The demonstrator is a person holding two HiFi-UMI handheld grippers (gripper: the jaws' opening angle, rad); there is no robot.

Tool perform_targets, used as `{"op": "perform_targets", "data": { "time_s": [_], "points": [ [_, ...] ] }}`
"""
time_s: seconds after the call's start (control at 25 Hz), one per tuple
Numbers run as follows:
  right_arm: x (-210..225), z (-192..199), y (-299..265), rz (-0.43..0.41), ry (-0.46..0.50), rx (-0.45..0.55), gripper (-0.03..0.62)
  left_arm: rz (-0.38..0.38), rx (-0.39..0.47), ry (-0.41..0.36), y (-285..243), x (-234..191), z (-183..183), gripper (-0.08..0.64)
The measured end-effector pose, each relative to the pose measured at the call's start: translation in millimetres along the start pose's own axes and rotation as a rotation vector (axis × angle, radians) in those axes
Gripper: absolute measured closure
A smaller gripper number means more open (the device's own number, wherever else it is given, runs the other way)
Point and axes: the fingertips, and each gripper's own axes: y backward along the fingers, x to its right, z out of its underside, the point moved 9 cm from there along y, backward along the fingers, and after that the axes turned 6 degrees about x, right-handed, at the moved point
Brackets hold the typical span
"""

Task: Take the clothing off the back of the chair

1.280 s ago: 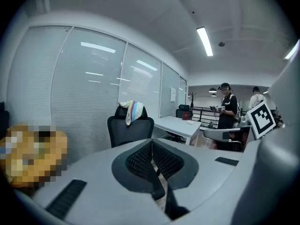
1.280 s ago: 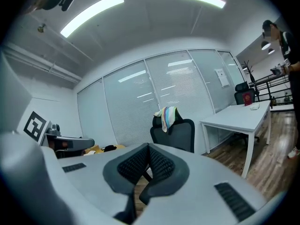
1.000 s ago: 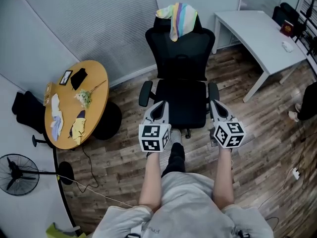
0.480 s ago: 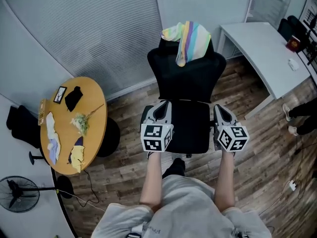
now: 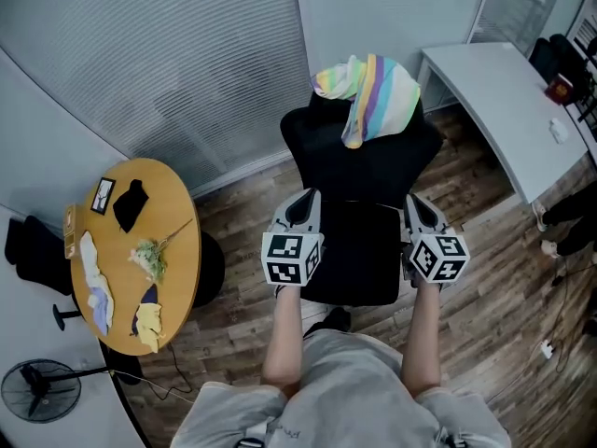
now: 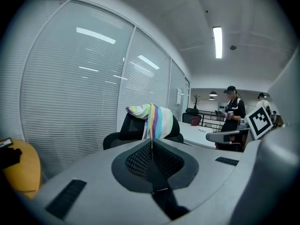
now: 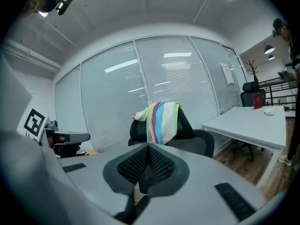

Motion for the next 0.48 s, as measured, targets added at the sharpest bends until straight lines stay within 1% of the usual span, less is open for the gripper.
{"op": "perform_targets", "data": {
  "time_s": [0.2,0.48],
  "points": [
    [-2.4,1.1,-27.5,0.025,-0.002,-0.002,0.572,0.0,-0.003,0.019,-21.2,-26.8,-3.8,0.531],
    [4.4,-0.9,-51.2,0.069,-0.002,-0.006,0.572,0.005,0.008,0.044,-42.2,-41.7,-7.7,0.531]
  ]
}}
